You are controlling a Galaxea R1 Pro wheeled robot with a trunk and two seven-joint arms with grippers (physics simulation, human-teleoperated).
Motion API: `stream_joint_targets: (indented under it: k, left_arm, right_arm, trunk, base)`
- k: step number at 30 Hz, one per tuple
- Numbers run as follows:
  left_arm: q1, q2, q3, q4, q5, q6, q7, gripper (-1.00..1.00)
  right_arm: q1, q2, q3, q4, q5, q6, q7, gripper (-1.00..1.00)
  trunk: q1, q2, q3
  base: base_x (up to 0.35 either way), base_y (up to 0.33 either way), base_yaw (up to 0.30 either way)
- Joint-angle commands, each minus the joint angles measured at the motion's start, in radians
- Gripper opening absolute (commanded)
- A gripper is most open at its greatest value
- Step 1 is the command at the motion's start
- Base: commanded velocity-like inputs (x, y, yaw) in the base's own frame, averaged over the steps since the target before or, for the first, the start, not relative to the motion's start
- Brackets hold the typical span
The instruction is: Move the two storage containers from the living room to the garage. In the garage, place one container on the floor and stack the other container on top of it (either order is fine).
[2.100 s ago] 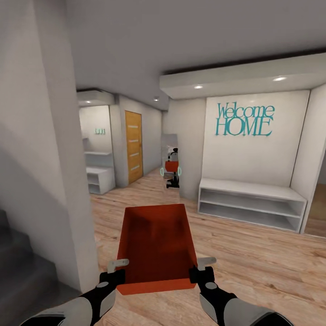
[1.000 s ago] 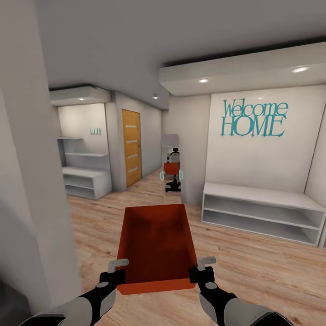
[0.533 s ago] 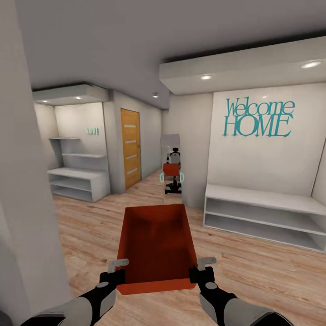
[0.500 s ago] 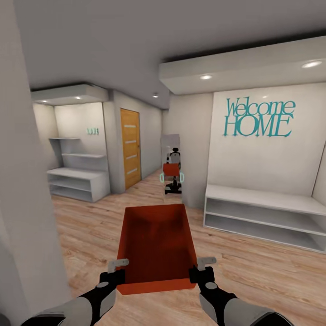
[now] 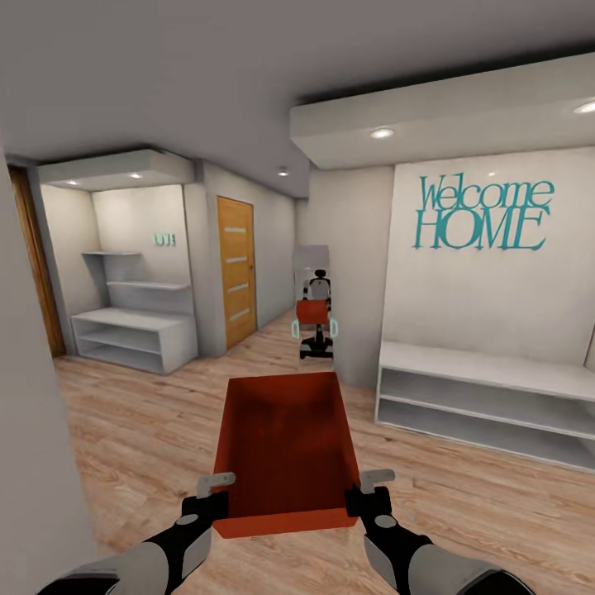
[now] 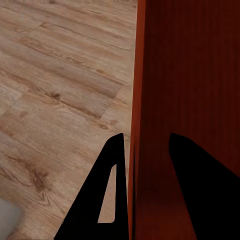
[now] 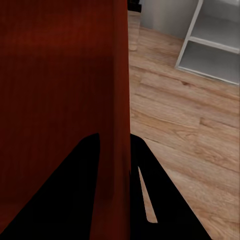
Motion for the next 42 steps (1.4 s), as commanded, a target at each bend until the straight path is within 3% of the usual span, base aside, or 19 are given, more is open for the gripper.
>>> stream_joint_targets:
  k: [1,42]
  left_arm:
    - [-0.001,0.000,0.013,0.000,0.012,-0.006,-0.003,-1.00]
    - [-0.001,0.000,0.013,0.000,0.012,-0.006,-0.003,-1.00]
  right_arm:
    - [-0.001,0.010,-0.050,0.000,0.001,0.000,0.007,-1.00]
    - [-0.001,0.010,-0.050,0.000,0.000,0.000,0.007,-1.00]
  trunk:
    - [0.001,-0.001,-0.002]
    - [0.001,-0.001,-0.002]
  base:
    - [0.323,0.000,0.000]
    - [0.323,0.000,0.000]
